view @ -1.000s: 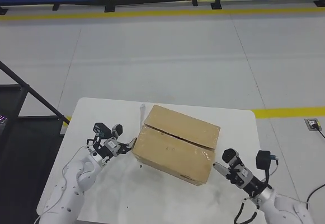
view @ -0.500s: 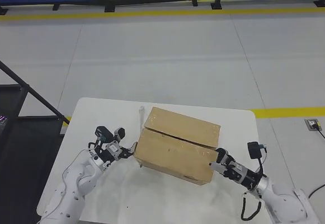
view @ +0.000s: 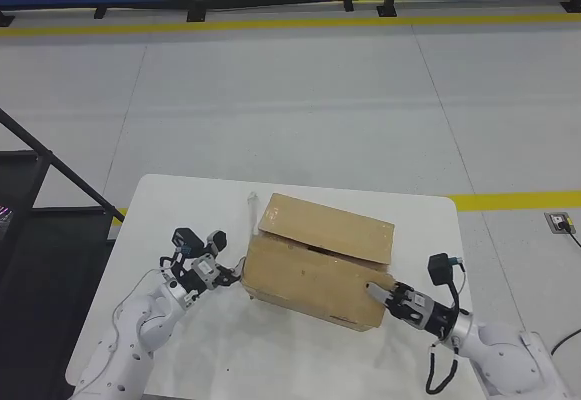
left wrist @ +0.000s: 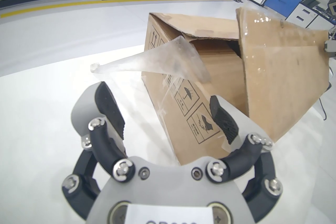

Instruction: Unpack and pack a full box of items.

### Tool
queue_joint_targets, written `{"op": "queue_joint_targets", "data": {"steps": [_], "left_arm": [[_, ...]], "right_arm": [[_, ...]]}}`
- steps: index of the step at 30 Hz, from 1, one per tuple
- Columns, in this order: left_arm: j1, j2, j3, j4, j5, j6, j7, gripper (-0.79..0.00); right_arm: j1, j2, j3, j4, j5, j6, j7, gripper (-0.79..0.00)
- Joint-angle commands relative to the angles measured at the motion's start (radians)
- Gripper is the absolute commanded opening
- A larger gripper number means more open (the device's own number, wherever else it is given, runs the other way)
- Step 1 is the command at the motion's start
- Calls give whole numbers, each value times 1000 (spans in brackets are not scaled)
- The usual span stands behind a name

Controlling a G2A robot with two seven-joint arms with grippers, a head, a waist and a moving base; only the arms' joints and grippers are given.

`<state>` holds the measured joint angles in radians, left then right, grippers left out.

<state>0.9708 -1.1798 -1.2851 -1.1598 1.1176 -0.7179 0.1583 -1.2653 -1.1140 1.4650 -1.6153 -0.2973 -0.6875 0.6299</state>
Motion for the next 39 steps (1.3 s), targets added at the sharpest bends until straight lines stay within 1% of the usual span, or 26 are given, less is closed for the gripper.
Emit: {"op": "queue_joint_targets", "data": {"steps": [1,2,3,4,5,6,7,8,9,12,21,23,25,27,30,32,36,39], "left_arm": [[4,1,0,-6,0,-5,-2,0],[7,2,0,-10,-2,-9,-3,0],[9,2,-1,-13,-3,-12,-4,0],[13,3,-1,-18,-6,-19,-6,0],[16,4,-3,-22,-9,-24,-8,0],[18,4,-3,-26,-8,-27,-11,0],[23,6,-5,-32,-6,-30,-14,0],[27,7,-5,-37,-5,-32,-15,0],[31,7,-6,-41,-5,-34,-16,0],[40,9,-10,-52,-6,-33,-18,0],[68,14,-67,-80,-80,60,8,0],[68,15,-84,-83,-61,130,-7,0],[62,14,-81,-72,-26,194,-11,0],[48,11,-72,-48,-24,212,-17,0],[8,6,-41,3,24,232,-16,0],[-32,-1,-5,48,71,251,-5,0],[-102,-21,68,127,120,286,27,0],[-171,-48,140,211,141,328,61,0]], "right_arm": [[-1,2,3,-2,-2,-5,-2,-603],[-3,3,3,-5,-2,-9,-2,-619],[-4,4,3,-6,-3,-13,-1,-686],[-5,6,3,-7,-5,-16,1,-714],[-5,7,4,-8,-6,-20,2,-677],[-4,8,4,-7,-7,-21,3,-594],[-4,9,5,-7,-11,-22,5,-468],[-3,10,5,-8,-12,-23,4,-126],[-3,11,6,-8,-13,-24,1,0],[-5,13,13,-10,-13,-26,-23,0],[-45,15,52,-47,-42,-54,-165,0],[-59,15,63,-60,-49,-59,-207,0],[-73,15,73,-72,-56,-68,-245,0],[-85,15,82,-83,-64,-75,-275,0],[-111,14,95,-107,-86,-85,-322,0],[-136,14,105,-128,-103,-94,-352,0],[-177,15,123,-153,-127,-98,-383,0],[-217,16,143,-170,-142,-99,-410,0]]}}
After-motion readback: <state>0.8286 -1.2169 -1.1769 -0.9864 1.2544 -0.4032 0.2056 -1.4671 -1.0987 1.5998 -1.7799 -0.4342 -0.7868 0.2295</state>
